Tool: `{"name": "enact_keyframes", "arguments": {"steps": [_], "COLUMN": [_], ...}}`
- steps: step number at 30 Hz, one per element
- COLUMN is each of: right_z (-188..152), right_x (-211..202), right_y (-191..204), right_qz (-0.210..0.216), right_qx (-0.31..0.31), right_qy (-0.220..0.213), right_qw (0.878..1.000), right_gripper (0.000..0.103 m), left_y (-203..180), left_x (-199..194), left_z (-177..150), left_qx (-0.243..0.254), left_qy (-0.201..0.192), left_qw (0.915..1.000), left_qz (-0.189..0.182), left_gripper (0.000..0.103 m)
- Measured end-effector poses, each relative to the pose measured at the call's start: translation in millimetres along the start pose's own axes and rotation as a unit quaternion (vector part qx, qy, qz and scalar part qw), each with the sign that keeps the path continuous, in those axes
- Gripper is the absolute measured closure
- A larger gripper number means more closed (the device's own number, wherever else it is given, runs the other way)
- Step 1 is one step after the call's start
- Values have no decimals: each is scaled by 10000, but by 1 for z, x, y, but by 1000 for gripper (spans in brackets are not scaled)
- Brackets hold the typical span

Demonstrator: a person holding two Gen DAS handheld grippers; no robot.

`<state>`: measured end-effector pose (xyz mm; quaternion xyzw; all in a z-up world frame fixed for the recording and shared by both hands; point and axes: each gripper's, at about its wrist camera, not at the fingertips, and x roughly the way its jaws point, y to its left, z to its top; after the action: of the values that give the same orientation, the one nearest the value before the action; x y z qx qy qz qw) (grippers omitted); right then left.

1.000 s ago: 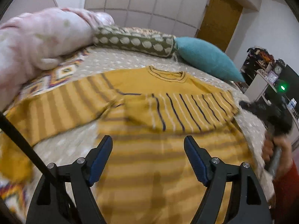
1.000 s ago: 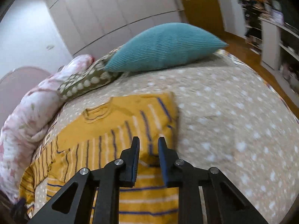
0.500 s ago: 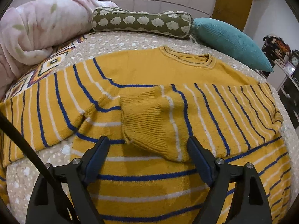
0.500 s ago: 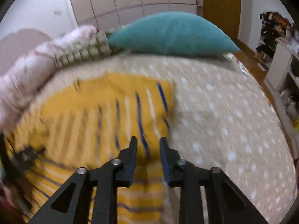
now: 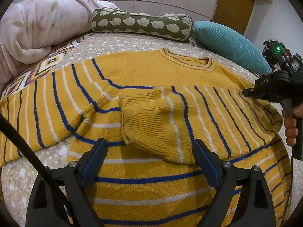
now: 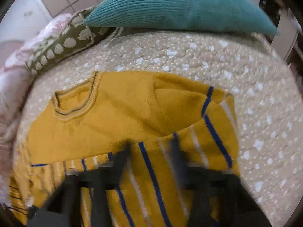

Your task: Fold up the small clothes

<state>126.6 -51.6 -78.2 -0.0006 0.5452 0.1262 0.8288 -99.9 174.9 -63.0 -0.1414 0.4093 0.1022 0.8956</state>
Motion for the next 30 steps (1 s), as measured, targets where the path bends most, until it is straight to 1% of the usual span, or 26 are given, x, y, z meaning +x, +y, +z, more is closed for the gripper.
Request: {"name": "enact_keyframes", "arguments": {"steps": [2,4,5,7,8,9,10,12,13,14,16,17,19,21,22,23,24,25,26,27,29,30], "right_z": [0,6,9,17,20,22,24,22,19,14,4,-4,-17,-34,-42,-50,-59,-65,-72,-77,-85,-90], "right_x": [-4,-9,-12,-15,-15,-11,-9,-18,-27,-41,-61,-72,-80,-77,-73,-65,-55,-48,-47,-53,-68,-81], "right_y": [12,20,23,26,29,33,35,25,16,2,-14,-26,-39,-48,-52,-55,-58,-60,-63,-62,-56,-50], "right_qz": [-153,-228,-155,160,260,302,336,544,649,650,579,448,302,357,437,427,273,117,-4,-162,-471,-344], "right_qx": [-275,-500,-535,-510,-583,-655,-690,-625,-546,-439,-382,-427,-590,-779,-827,-865,-912,-962,-1028,-1084,-1174,-1242], "right_qy": [-84,-279,-405,-634,-730,-706,-631,-625,-714,-846,-1032,-1082,-1060,-858,-740,-594,-435,-322,-350,-528,-727,-863], "right_qw": [9995,9981,9976,9966,9953,9949,9951,9946,9938,9933,9922,9922,9922,9926,9929,9936,9945,9948,9941,9926,9893,9879], "right_gripper": [94,96,96,96,94,92,92,85,83,79,78,78,78,79,80,82,86,87,87,87,85,84], "left_y": [0,0,0,0,0,0,0,0,0,0,0,0,0,0,0,0,0,2,4,8,19,26], "left_x": [0,0,0,0,0,0,0,0,1,1,1,1,1,1,1,1,0,-1,-3,-7,-24,-37], "left_z": [0,0,0,0,0,-1,0,0,0,0,0,0,0,0,0,0,0,0,0,1,0,-3], "left_qx": [-1,-7,-12,-28,-35,-40,-43,-40,-40,-41,-42,-39,-38,-41,-45,-49,-64,-113,-169,-230,-377,-490], "left_qy": [-2,-5,-8,-10,-10,-17,-19,-16,-28,-30,-30,-30,-31,-33,-35,-38,-45,-74,-96,-88,-156,-292], "left_qw": [10000,10000,10000,10000,10000,10000,10000,10000,10000,10000,10000,10000,10000,10000,10000,10000,9999,9998,9997,9995,9990,9983], "left_qz": [-2,-9,-18,-35,-42,-52,-57,-55,-61,-64,-60,-58,-56,-63,-70,-75,-91,-123,-153,-196,-180,-129], "left_gripper": [13,13,12,12,12,12,12,12,12,12,12,12,12,12,12,12,12,12,12,12,12,12]}}
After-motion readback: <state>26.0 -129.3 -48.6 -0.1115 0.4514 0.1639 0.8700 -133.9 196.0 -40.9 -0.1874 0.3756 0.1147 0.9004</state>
